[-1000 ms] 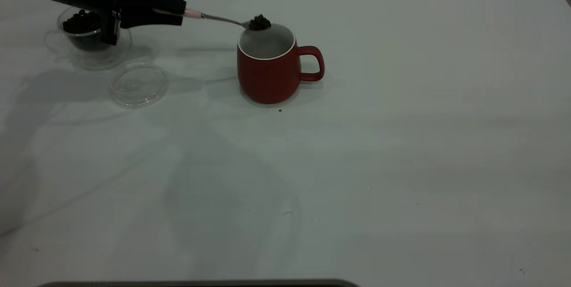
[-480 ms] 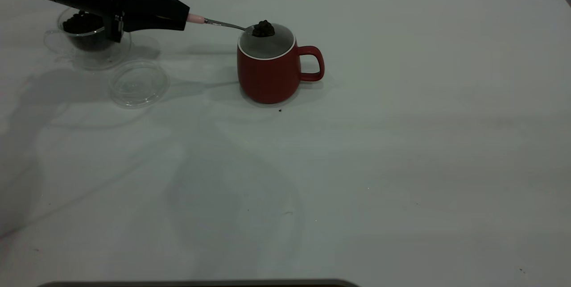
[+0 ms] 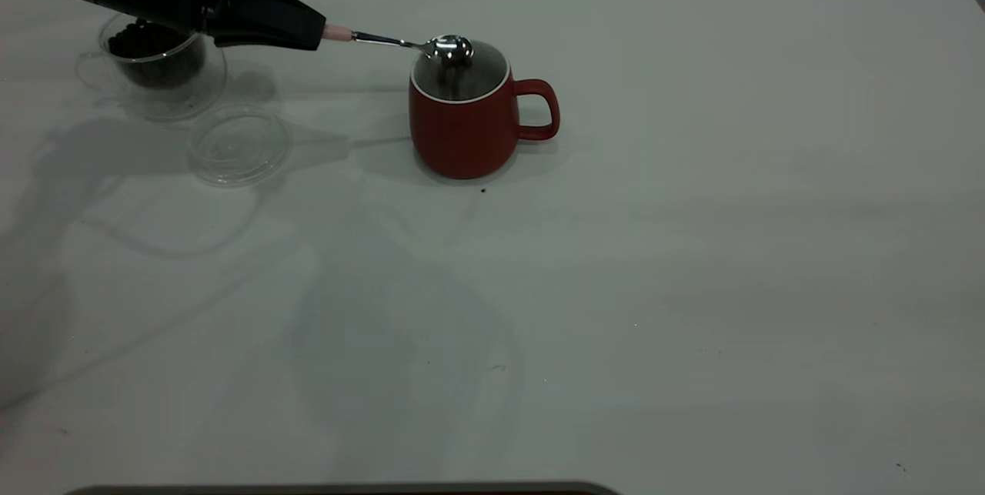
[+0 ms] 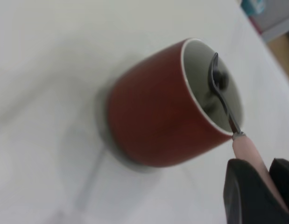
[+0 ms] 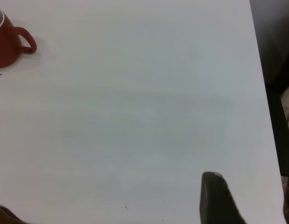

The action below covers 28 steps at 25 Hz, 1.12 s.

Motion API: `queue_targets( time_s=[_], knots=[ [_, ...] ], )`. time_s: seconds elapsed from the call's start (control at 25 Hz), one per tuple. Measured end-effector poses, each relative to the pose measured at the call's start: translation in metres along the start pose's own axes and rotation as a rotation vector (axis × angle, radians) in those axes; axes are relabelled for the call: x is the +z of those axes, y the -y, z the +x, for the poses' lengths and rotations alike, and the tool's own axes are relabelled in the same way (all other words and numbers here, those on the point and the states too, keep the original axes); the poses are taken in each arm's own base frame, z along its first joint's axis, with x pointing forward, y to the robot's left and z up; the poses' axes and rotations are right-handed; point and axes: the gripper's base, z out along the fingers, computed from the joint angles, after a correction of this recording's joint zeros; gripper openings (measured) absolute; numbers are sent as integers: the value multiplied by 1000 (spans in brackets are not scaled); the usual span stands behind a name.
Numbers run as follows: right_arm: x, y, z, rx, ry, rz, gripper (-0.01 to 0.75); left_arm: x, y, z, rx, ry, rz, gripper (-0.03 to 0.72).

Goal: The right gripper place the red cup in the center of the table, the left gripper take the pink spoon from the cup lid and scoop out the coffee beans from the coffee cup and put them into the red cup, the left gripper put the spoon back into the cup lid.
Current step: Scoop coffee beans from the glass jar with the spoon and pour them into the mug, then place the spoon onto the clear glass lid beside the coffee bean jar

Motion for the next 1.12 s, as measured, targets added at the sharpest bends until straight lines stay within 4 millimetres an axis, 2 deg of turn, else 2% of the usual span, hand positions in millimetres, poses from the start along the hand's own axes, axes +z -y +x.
queue_targets(
  time_s=[0.16, 0.28, 0.48, 0.68, 0.92, 1.12],
  knots=[
    [0, 0, 0, 0, 0, 0, 374, 0, -2, 0, 203, 2, -24, 121],
    [0, 0, 0, 0, 0, 0, 374, 0, -2, -4, 240, 40, -30, 120],
    [0, 0, 0, 0, 0, 0, 374, -1, 3, -10, 175, 109, 20, 120],
    [0, 0, 0, 0, 0, 0, 374, -7, 11, -20, -2, 110, 31, 120],
    [0, 0, 0, 0, 0, 0, 374, -41, 35, -45, -154, 67, -7, 120],
    [0, 0, 0, 0, 0, 0, 374, -72, 50, -54, -274, 24, -68, 120]
  ],
)
